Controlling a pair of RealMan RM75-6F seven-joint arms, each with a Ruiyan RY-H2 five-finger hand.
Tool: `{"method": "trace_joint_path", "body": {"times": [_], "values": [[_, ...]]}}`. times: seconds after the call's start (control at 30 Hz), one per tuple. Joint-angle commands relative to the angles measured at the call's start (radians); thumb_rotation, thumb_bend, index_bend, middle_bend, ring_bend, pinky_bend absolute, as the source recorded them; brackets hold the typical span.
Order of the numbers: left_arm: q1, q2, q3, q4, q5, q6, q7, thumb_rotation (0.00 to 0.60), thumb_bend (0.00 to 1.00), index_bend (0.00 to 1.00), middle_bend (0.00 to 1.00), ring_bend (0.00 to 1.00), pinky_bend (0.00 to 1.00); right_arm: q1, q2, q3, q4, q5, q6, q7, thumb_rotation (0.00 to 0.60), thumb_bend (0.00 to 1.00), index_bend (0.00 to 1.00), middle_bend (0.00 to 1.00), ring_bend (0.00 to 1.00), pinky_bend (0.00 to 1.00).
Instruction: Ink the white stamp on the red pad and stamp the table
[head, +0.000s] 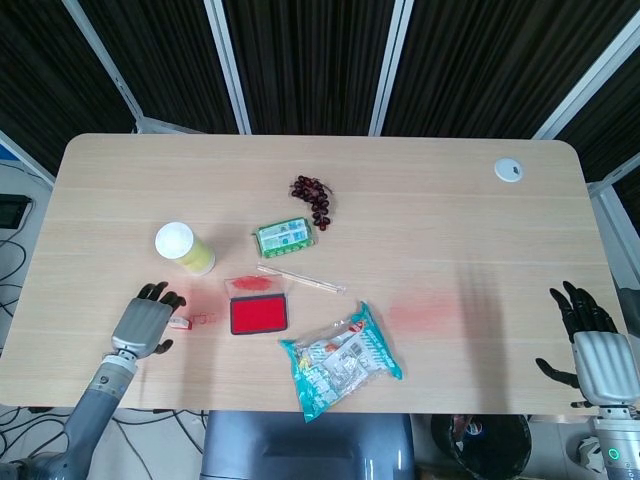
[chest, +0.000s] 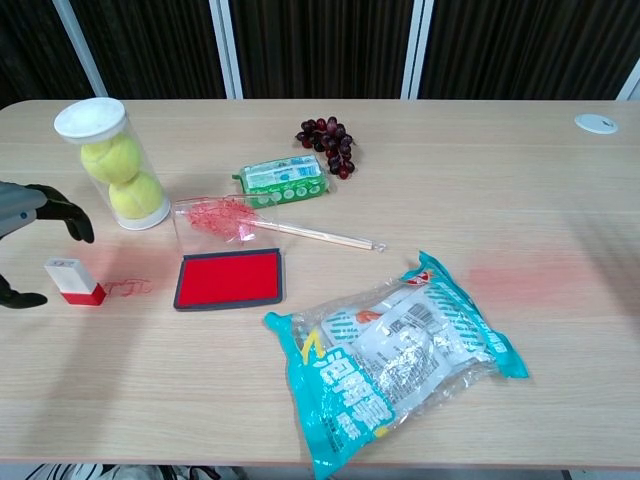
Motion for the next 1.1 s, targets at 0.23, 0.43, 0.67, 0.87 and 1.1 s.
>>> {"method": "trace_joint_path", "body": {"times": [0.23,0.43,0.67,0.87,1.1], "values": [[-0.018,-0.032,0.001,0.03,-0.024,-0.008,0.013,0.6,0.21,0.36,0.33,0.11,0.15,0.0,-0.001,0.001,0.002,-0.001,0.001,0.003,0.6,0.17,0.1,0.0,0.0,0.19],[-0.024,-0.045,0.003,0.045,-0.034,-0.002,0.02,0.6,0.24,0.39,0.36,0.13,0.17,0.0,0.0,0.001,0.002,-0.001,0.001,0.008,0.6,0.17,0.1,0.0,0.0,0.19],[-0.029,-0.053,0.004,0.056,-0.041,0.003,0.018,0.6,0.26,0.42,0.39,0.15,0.18,0.001,0.002,0.002,0.001,-0.001,0.0,0.009,0.6,0.17,0.1,0.0,0.0,0.19],[-0.034,-0.064,0.004,0.064,-0.049,0.004,0.023,0.6,0.28,0.44,0.41,0.16,0.18,0.0,0.0,0.001,0.002,-0.002,0.002,0.01,0.6,0.17,0.1,0.0,0.0,0.19],[-0.041,-0.071,0.002,0.07,-0.065,0.006,0.029,0.6,0.29,0.47,0.44,0.16,0.19,-0.001,-0.002,0.002,0.005,-0.005,0.005,0.014,0.6,0.17,0.1,0.0,0.0,0.19]]}}
